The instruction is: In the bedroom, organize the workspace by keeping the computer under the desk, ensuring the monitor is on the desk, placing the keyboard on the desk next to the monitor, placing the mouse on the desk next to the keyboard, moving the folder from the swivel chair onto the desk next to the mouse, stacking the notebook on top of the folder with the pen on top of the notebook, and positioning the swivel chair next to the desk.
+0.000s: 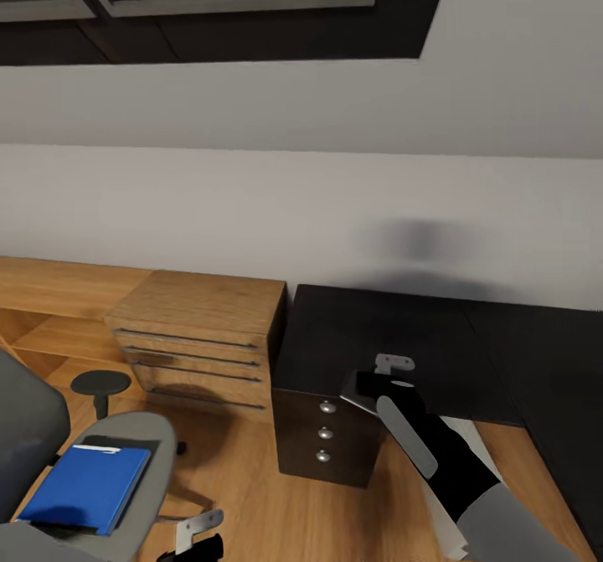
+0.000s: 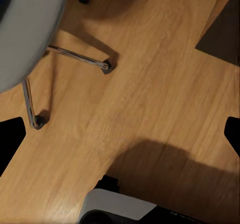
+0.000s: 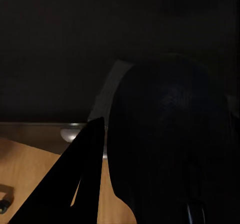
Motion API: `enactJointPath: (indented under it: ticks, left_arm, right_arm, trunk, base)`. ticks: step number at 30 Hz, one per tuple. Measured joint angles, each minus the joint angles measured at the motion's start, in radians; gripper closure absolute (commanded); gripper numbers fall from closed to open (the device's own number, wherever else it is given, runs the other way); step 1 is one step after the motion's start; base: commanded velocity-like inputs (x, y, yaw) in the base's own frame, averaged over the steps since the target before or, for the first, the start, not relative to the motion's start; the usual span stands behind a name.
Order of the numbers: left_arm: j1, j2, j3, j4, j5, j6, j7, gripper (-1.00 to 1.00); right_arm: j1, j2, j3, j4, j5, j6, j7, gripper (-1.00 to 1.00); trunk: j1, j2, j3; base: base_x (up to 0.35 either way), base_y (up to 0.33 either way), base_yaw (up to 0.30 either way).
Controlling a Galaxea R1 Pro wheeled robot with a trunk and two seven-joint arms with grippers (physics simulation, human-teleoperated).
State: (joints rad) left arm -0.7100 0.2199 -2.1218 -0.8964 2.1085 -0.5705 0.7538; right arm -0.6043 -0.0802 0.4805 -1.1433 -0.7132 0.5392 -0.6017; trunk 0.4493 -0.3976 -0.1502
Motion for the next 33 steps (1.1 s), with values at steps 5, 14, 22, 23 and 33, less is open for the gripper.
enactJointPath:
  ticks: [5, 14, 22, 23, 33]
  left_arm:
    - [0.002, -0.022, -0.04, 0.004, 0.011, -0.002, -0.006, -1.0]
    - [0.002, -0.026, -0.047, 0.004, 0.012, -0.003, -0.006, -1.0]
    - [0.003, -0.025, -0.05, 0.005, 0.011, -0.009, -0.007, -1.0]
    - [0.005, -0.026, -0.05, 0.007, 0.011, -0.009, -0.007, -1.0]
    - [0.009, -0.026, -0.05, 0.027, 0.013, -0.01, -0.008, -1.0]
  right_arm:
    - [0.0, 0.001, 0.001, 0.002, 0.0, 0.0, 0.001, 1.0]
    - [0.0, 0.002, 0.001, 0.0, 0.0, 0.0, 0.0, 1.0]
    - [0.0, 0.002, 0.001, 0.0, 0.0, 0.0, 0.0, 1.0]
    - [0.0, 0.002, 0.001, 0.001, 0.0, 0.0, 0.0, 1.0]
    - [0.0, 0.002, 0.001, 0.004, -0.001, 0.0, 0.001, 1.0]
  trunk:
    - [0.0, 0.0, 0.0]
    - [0.0, 0.0, -0.001]
    - [0.0, 0.0, -0.001]
    - [0.0, 0.0, -0.001]
    - [0.001, 0.0, -0.001]
  base:
    - [0.0, 0.0, -0.144]
    - [0.0, 0.0, -0.014]
    - [-0.004, 0.0, 0.0]
    - [-0.076, -0.007, 0.0]
    - [-0.251, -0.126, -0.192]
